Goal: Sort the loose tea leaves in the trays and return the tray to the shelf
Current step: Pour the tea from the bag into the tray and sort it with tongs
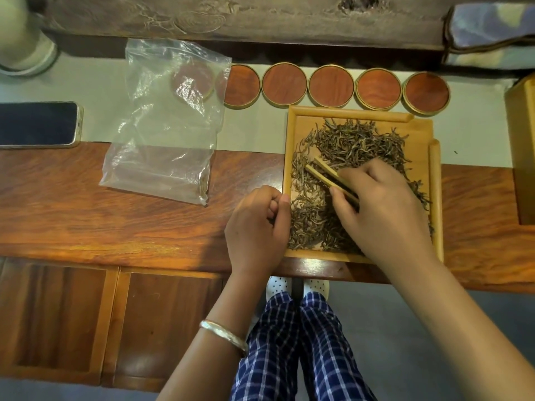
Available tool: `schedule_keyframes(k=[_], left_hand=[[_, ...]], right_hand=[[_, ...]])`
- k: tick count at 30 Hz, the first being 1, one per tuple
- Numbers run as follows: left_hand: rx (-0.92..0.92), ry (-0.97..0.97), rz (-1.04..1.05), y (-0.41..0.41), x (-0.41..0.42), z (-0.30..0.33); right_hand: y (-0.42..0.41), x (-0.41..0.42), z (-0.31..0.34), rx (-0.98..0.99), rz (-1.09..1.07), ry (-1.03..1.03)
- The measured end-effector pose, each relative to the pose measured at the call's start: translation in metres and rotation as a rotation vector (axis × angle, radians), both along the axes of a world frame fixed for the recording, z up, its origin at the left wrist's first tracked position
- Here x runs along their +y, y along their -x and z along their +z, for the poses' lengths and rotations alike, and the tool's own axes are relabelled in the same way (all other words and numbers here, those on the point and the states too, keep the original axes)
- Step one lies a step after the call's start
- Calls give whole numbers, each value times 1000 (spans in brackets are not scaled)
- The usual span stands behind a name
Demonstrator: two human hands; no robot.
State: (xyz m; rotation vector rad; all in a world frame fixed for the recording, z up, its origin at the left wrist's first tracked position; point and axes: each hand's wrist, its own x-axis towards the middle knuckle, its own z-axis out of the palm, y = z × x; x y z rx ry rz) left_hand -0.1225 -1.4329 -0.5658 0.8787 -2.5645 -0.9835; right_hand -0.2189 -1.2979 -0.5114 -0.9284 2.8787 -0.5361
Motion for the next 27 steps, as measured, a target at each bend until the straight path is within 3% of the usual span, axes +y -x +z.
schedule_keyframes(k=[15, 21, 27], left_hand=[[3, -2, -8, -1, 0, 0], [11, -11, -8, 0, 1, 0], [2, -20, -9, 0, 1, -1]], right_hand=[[18, -22, -6, 73, -116, -39], [30, -6, 1, 115, -224, 65], [33, -11, -1, 82, -228, -54]])
